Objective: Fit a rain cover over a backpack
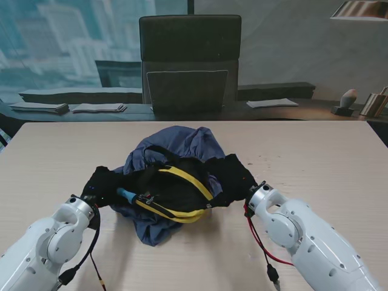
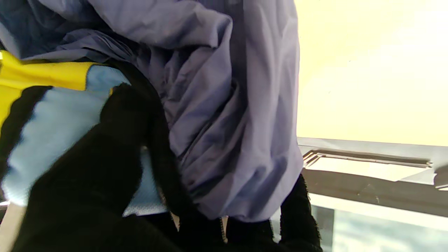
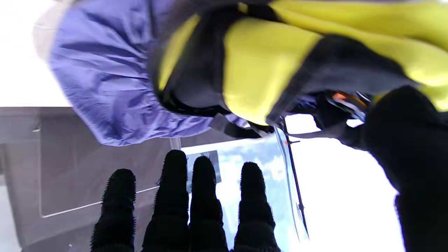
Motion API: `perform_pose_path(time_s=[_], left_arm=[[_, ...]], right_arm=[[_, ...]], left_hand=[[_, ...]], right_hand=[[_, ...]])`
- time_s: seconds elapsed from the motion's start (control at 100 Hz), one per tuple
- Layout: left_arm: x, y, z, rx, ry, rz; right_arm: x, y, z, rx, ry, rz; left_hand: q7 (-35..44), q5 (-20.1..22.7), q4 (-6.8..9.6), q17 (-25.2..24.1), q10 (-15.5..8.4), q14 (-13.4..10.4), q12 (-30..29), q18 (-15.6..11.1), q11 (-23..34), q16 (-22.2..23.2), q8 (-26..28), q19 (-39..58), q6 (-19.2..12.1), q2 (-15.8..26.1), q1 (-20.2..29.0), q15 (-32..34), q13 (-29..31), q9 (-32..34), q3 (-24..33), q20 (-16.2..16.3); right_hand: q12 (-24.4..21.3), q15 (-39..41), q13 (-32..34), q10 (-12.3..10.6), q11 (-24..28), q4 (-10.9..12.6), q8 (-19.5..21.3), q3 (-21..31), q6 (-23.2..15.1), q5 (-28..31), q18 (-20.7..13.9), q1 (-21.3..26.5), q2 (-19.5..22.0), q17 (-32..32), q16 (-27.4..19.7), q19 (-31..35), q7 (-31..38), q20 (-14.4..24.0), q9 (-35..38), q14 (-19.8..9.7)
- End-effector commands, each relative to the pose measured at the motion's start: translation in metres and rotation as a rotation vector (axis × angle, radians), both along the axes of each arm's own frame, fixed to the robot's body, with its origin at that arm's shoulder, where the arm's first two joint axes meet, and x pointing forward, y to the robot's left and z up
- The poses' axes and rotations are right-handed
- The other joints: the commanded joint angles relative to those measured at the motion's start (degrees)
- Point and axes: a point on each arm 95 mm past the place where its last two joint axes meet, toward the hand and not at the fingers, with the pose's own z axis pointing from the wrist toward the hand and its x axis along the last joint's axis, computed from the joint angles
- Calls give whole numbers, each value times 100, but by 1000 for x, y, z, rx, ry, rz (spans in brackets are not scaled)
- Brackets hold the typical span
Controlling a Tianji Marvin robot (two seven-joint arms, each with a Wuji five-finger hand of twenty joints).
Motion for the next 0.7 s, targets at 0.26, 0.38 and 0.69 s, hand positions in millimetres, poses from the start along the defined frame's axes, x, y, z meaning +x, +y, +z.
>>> perform_pose_path(time_s=[0.26, 0.38, 0.69], left_arm=[[2, 11, 0, 119, 79, 96], [-6, 8, 14, 157, 126, 110], [-8, 6, 15, 158, 144, 94]], right_arm=[[8, -5, -26, -155, 111, -49], [3, 9, -34, -195, 120, -13], [-7, 58, -52, -146, -32, -13]], left_hand=[[-1635, -2467, 208, -425, 735, 213, -1558, -184, -316, -524, -2114, -58, 1961, -5, -1346, -872, -1799, -3259, 1215, -47], [-3388, -2426, 92, -421, 990, 244, -2039, -195, -1446, -801, -3161, -557, 2631, -323, -1707, -1382, -2368, -3508, 906, -303], [-3924, -2393, 43, -408, 1051, 143, -1921, -187, -1872, -991, -3431, -939, 2839, -393, -1912, -1749, -2620, -3687, 872, -478]], right_hand=[[-119, -224, -104, -169, -175, -50, -61, -26, -283, 495, -113, 26, 36, -129, -97, -440, 175, -125, 17, -129], [-87, -163, -82, -204, -132, -41, 22, 5, -285, 427, -97, 34, -31, -100, -68, -328, 169, -58, -45, -152], [185, 588, 248, -226, 508, -87, 592, 596, -523, 1012, -108, 281, -642, 42, 224, 795, 1007, -2, 229, -126]])
